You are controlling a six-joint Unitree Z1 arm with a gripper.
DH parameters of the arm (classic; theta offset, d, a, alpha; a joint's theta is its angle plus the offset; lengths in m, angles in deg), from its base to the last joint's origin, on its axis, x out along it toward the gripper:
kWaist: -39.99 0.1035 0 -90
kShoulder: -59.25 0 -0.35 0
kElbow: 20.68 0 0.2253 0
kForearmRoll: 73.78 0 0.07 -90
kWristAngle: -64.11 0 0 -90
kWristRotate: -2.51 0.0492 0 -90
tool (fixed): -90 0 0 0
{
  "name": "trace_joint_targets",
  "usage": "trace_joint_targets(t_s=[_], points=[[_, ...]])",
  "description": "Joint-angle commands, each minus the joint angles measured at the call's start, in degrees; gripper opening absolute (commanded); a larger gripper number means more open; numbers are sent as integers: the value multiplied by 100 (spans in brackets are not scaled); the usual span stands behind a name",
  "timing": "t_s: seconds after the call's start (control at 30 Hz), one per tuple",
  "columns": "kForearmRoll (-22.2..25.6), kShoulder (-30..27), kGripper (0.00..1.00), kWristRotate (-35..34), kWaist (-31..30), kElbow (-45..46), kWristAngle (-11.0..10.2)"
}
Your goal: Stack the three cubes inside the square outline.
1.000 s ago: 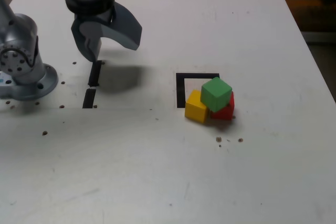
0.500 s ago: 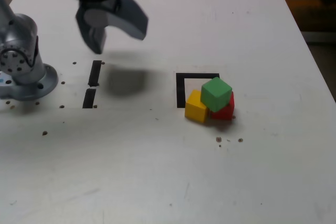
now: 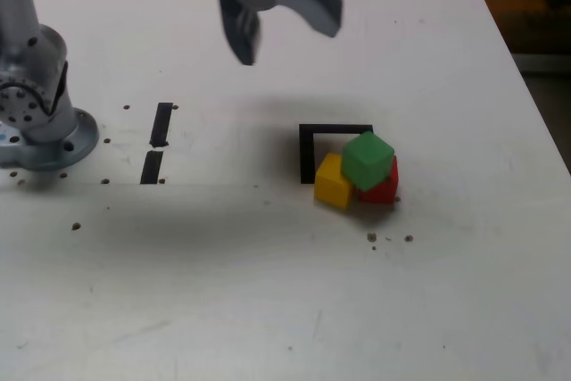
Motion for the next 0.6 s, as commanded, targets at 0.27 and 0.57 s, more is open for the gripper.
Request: trace_joint_targets(t_s=[0.27,0.57], points=[[661,709,97,-689,-587,-1103,416],[641,1197,97,-1467,-1021,-1348,575]])
